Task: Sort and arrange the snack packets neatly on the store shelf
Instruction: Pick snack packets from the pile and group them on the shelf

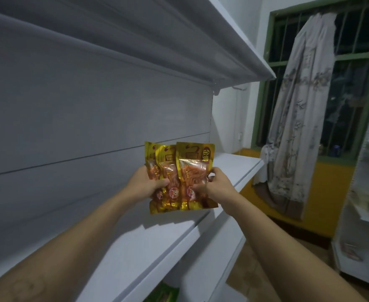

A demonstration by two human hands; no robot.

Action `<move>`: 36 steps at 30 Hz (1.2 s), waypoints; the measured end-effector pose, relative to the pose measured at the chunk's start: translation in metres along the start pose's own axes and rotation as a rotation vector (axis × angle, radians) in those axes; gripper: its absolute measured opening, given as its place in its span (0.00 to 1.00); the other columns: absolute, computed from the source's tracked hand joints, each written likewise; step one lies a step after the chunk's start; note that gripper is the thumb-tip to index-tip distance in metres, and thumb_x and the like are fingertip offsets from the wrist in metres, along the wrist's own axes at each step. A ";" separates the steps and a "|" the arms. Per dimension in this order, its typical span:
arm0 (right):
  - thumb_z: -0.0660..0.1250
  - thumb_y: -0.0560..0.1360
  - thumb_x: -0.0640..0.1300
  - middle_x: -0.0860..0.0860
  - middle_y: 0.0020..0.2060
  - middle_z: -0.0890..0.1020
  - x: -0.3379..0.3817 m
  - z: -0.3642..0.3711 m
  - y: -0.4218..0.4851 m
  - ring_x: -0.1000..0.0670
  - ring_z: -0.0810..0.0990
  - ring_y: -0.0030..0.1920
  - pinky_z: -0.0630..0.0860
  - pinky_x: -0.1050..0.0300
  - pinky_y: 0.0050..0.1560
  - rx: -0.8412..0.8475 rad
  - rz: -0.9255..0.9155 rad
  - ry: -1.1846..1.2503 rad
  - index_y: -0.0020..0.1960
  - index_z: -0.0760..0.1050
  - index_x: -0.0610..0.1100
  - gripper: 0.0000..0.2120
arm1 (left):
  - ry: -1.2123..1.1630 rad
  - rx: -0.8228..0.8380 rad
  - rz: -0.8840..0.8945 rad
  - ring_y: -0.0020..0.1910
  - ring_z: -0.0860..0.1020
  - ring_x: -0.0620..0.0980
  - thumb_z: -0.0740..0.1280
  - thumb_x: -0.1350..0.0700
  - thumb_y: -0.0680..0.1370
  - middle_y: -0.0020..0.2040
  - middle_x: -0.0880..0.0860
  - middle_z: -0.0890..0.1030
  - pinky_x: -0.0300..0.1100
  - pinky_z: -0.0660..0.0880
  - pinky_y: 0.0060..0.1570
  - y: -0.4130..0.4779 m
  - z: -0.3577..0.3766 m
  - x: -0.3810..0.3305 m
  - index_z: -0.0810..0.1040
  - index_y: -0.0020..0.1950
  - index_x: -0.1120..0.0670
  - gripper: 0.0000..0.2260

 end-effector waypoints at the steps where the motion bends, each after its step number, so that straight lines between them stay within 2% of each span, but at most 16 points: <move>1: 0.75 0.72 0.39 0.56 0.48 0.77 -0.001 0.002 0.009 0.55 0.79 0.45 0.76 0.67 0.32 0.011 -0.007 0.004 0.62 0.65 0.51 0.26 | 0.003 -0.019 -0.010 0.56 0.81 0.56 0.73 0.58 0.76 0.56 0.54 0.82 0.58 0.78 0.57 0.006 -0.002 0.002 0.75 0.59 0.51 0.14; 3: 0.75 0.72 0.38 0.56 0.48 0.77 -0.003 0.007 0.028 0.56 0.79 0.46 0.77 0.66 0.34 0.032 -0.025 0.014 0.61 0.65 0.51 0.25 | 0.011 -0.060 -0.024 0.55 0.81 0.57 0.72 0.59 0.76 0.56 0.54 0.82 0.58 0.79 0.56 0.018 -0.006 0.006 0.74 0.57 0.49 0.13; 5: 0.74 0.72 0.37 0.54 0.48 0.78 -0.007 0.014 0.046 0.55 0.79 0.48 0.80 0.58 0.45 0.073 -0.044 0.014 0.58 0.67 0.50 0.22 | 0.030 -0.100 -0.035 0.55 0.81 0.56 0.72 0.60 0.77 0.56 0.54 0.82 0.58 0.78 0.57 0.027 -0.009 0.010 0.74 0.56 0.48 0.12; 7: 0.74 0.71 0.35 0.55 0.46 0.80 -0.012 0.026 0.063 0.55 0.80 0.47 0.80 0.55 0.48 0.140 -0.079 0.011 0.51 0.70 0.52 0.18 | 0.069 -0.154 -0.038 0.55 0.81 0.55 0.72 0.60 0.76 0.54 0.52 0.83 0.55 0.77 0.59 0.034 -0.015 0.015 0.75 0.52 0.46 0.12; 11: 0.74 0.71 0.34 0.60 0.33 0.82 -0.026 0.051 0.093 0.59 0.81 0.39 0.77 0.60 0.45 0.280 -0.137 -0.023 0.40 0.72 0.51 0.15 | 0.154 -0.303 -0.073 0.51 0.81 0.51 0.74 0.59 0.75 0.49 0.47 0.82 0.46 0.76 0.56 0.046 -0.028 0.029 0.76 0.49 0.46 0.10; 14: 0.73 0.72 0.34 0.61 0.38 0.78 -0.027 0.064 0.118 0.61 0.78 0.40 0.75 0.64 0.44 0.412 -0.167 -0.045 0.40 0.71 0.53 0.17 | 0.217 -0.396 -0.138 0.54 0.80 0.54 0.75 0.57 0.74 0.55 0.52 0.81 0.50 0.75 0.62 0.054 -0.030 0.037 0.76 0.55 0.48 0.13; 16: 0.72 0.72 0.33 0.62 0.37 0.77 -0.023 0.067 0.139 0.64 0.77 0.35 0.71 0.73 0.33 0.490 -0.202 -0.058 0.40 0.71 0.53 0.17 | 0.232 -0.452 -0.187 0.55 0.81 0.56 0.76 0.55 0.74 0.56 0.53 0.82 0.52 0.75 0.62 0.059 -0.030 0.044 0.78 0.56 0.49 0.13; 19: 0.73 0.73 0.33 0.57 0.42 0.76 -0.022 0.073 0.168 0.63 0.76 0.37 0.69 0.75 0.28 0.568 -0.230 -0.072 0.53 0.71 0.47 0.16 | 0.247 -0.540 -0.239 0.50 0.82 0.54 0.76 0.55 0.73 0.53 0.53 0.84 0.49 0.78 0.57 0.064 -0.029 0.049 0.80 0.57 0.51 0.13; 21: 0.73 0.72 0.34 0.54 0.46 0.75 -0.026 0.081 0.183 0.62 0.73 0.41 0.68 0.73 0.28 0.624 -0.228 -0.103 0.62 0.67 0.43 0.23 | 0.262 -0.595 -0.259 0.47 0.82 0.50 0.76 0.56 0.73 0.50 0.52 0.84 0.43 0.77 0.51 0.065 -0.029 0.052 0.80 0.55 0.51 0.12; 22: 0.73 0.72 0.34 0.54 0.46 0.75 -0.028 0.085 0.188 0.61 0.73 0.41 0.68 0.74 0.27 0.650 -0.232 -0.122 0.62 0.67 0.43 0.22 | 0.266 -0.628 -0.267 0.47 0.82 0.49 0.76 0.56 0.73 0.50 0.52 0.84 0.41 0.76 0.47 0.064 -0.030 0.055 0.80 0.54 0.52 0.11; 25: 0.72 0.72 0.33 0.54 0.41 0.76 -0.032 0.098 0.203 0.61 0.73 0.38 0.67 0.74 0.23 0.700 -0.262 -0.190 0.47 0.71 0.48 0.15 | 0.270 -0.712 -0.308 0.42 0.79 0.44 0.77 0.58 0.72 0.49 0.51 0.83 0.32 0.73 0.39 0.057 -0.032 0.070 0.80 0.53 0.52 0.11; 27: 0.73 0.72 0.33 0.54 0.39 0.77 -0.035 0.105 0.211 0.59 0.74 0.37 0.67 0.72 0.24 0.718 -0.286 -0.249 0.45 0.71 0.48 0.13 | 0.310 -0.728 -0.368 0.41 0.78 0.42 0.76 0.59 0.72 0.50 0.52 0.83 0.28 0.72 0.37 0.051 -0.036 0.081 0.81 0.53 0.53 0.12; 28: 0.73 0.71 0.33 0.55 0.38 0.78 -0.036 0.109 0.215 0.57 0.75 0.38 0.67 0.72 0.24 0.729 -0.300 -0.276 0.45 0.73 0.47 0.12 | 0.347 -0.725 -0.403 0.43 0.79 0.45 0.77 0.59 0.72 0.51 0.52 0.83 0.31 0.74 0.40 0.049 -0.038 0.086 0.81 0.54 0.53 0.12; 31: 0.75 0.69 0.34 0.53 0.39 0.80 -0.036 0.122 0.226 0.58 0.76 0.37 0.68 0.72 0.26 0.793 -0.337 -0.369 0.46 0.79 0.45 0.11 | 0.508 -0.691 -0.505 0.52 0.81 0.52 0.78 0.55 0.71 0.54 0.53 0.84 0.40 0.75 0.53 0.056 -0.047 0.094 0.83 0.55 0.53 0.13; 34: 0.77 0.67 0.35 0.49 0.44 0.83 -0.041 0.129 0.242 0.53 0.80 0.39 0.76 0.66 0.35 0.826 -0.302 -0.467 0.50 0.82 0.42 0.12 | 0.653 -0.620 -0.651 0.51 0.80 0.52 0.78 0.46 0.70 0.56 0.54 0.84 0.39 0.71 0.45 0.070 -0.051 0.102 0.81 0.52 0.53 0.17; 36: 0.77 0.67 0.37 0.48 0.42 0.85 -0.049 0.130 0.252 0.51 0.83 0.38 0.80 0.60 0.39 0.878 -0.222 -0.513 0.46 0.82 0.43 0.09 | 0.730 -0.595 -0.779 0.52 0.78 0.53 0.76 0.36 0.67 0.59 0.56 0.81 0.39 0.69 0.42 0.078 -0.053 0.105 0.75 0.57 0.55 0.29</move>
Point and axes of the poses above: each hand's wrist, its own y-axis towards the middle knuckle, its own z-axis out of the palm, x = y × z, the point moved 8 cm from there along y, towards the middle knuckle
